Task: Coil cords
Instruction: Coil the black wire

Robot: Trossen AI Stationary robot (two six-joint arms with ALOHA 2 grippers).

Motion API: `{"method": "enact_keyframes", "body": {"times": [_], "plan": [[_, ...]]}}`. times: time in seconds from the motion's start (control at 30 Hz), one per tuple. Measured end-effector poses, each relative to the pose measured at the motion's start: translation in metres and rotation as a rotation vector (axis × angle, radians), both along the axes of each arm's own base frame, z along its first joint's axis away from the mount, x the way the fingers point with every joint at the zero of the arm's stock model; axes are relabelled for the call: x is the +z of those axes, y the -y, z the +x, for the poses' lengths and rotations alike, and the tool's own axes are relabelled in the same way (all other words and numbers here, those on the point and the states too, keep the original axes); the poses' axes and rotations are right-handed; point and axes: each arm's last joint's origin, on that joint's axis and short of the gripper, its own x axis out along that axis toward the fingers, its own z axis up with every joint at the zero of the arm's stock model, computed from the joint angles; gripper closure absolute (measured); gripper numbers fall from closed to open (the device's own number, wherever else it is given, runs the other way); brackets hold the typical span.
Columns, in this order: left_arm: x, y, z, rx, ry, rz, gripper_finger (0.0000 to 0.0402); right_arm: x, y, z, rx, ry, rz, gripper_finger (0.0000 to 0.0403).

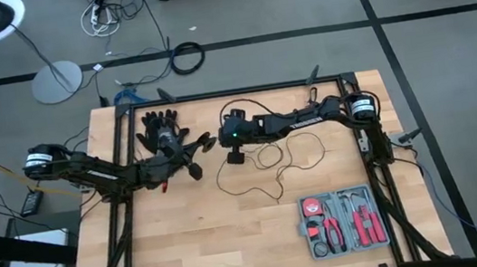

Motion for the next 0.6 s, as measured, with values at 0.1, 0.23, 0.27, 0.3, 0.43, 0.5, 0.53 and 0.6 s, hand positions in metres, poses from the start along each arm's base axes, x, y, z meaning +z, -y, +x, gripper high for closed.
{"method": "enact_keyframes", "body": {"times": [0.1,0.23,0.27,0.3,0.43,0.5,0.53,0.6], "plan": [[0.002,0.000,-0.003,0.006,0.056,0.000,0.0401,-0.013,-0.002,-0.006,0.021,0.031,0.054,0.0400],[-0.001,-0.001,-0.015,0.052,0.143,-0.008,0.0402,-0.039,-0.007,-0.018,0.106,0.116,0.203,0.0384],[-0.001,-0.002,-0.018,0.073,0.179,-0.017,0.0402,-0.046,-0.008,-0.022,0.104,0.137,0.231,0.0379],[-0.001,-0.002,-0.022,0.088,0.205,-0.025,0.0402,-0.053,-0.009,-0.025,0.094,0.165,0.248,0.0374],[-0.005,-0.002,-0.030,0.103,0.250,-0.047,0.0402,-0.059,-0.007,-0.034,0.059,0.326,0.276,0.0359],[-0.004,-0.003,-0.032,0.112,0.270,-0.048,0.0402,-0.065,-0.005,-0.042,0.037,0.334,0.293,0.0352],[-0.005,-0.003,-0.032,0.114,0.270,-0.048,0.0402,-0.067,-0.004,-0.047,0.026,0.318,0.302,0.0350],[-0.003,-0.003,-0.032,0.112,0.277,-0.044,0.0402,-0.063,-0.002,-0.056,0.013,0.323,0.302,0.0347]]}}
